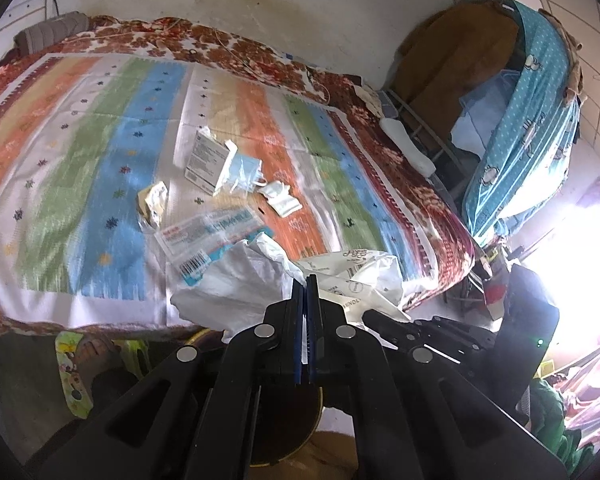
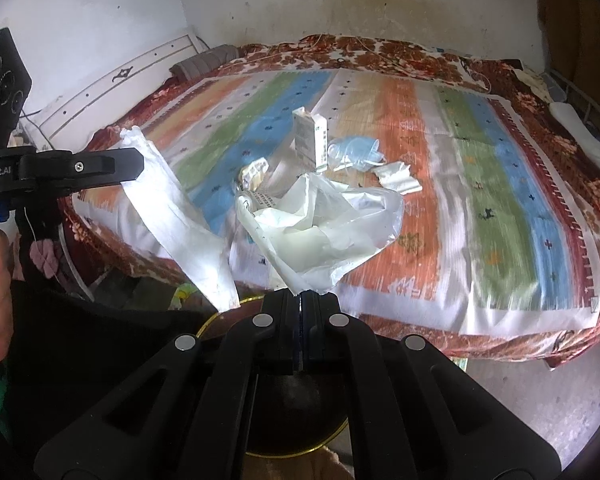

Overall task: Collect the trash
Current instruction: 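Lift both held white items off the bed and carry them over the bin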

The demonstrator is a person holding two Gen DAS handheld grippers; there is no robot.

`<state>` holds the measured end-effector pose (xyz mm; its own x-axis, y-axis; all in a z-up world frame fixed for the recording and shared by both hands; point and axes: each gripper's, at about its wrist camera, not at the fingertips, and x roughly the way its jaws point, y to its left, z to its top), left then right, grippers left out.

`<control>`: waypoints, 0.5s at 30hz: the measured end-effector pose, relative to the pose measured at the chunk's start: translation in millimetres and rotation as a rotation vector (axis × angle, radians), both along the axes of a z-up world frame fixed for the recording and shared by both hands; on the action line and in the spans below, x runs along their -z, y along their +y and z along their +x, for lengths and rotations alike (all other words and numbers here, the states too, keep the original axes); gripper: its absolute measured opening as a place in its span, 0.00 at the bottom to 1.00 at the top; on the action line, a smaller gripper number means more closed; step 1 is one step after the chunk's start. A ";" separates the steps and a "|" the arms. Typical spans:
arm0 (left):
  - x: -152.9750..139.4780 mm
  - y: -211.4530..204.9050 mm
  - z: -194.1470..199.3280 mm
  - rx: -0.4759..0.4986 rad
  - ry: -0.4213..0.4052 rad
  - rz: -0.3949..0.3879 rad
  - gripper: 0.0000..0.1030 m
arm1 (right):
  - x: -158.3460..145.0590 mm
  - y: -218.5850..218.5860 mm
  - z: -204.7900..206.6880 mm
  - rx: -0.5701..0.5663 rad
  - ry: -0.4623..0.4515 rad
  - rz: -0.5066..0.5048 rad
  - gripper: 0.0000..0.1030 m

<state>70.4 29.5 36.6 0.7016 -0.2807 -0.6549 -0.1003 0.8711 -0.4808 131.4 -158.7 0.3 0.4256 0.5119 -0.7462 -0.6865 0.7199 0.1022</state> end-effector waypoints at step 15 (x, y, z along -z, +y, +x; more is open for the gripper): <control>38.2 -29.0 -9.3 0.029 0.111 0.024 0.01 | 34.3 -8.3 -13.1 0.054 0.083 -0.055 0.00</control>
<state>61.1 0.5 -1.5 0.6159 -0.2832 -0.7351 -0.1263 0.8856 -0.4470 118.3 -167.0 -34.0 0.3872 0.4474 -0.8062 -0.6374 0.7617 0.1166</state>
